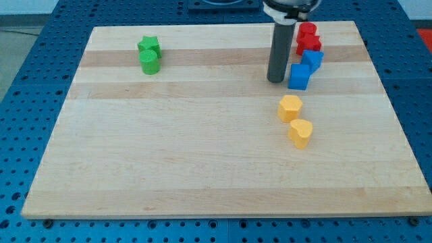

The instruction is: Adjust blue cube below blue triangle

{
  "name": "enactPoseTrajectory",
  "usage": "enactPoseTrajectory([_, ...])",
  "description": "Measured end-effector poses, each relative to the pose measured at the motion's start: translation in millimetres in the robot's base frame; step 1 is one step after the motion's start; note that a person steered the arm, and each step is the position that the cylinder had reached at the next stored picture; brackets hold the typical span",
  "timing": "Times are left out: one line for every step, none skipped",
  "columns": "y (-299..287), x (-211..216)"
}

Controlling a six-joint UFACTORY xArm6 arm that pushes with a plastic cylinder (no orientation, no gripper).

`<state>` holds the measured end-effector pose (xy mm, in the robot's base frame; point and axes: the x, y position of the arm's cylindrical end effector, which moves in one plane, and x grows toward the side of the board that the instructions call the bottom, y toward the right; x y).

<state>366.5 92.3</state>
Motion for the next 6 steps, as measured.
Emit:
enactPoseTrajectory([2, 5])
enactPoseTrajectory([15, 5])
enactPoseTrajectory([26, 5])
enactPoseTrajectory([26, 5])
enactPoseTrajectory([27, 5])
enactPoseTrajectory([33, 5])
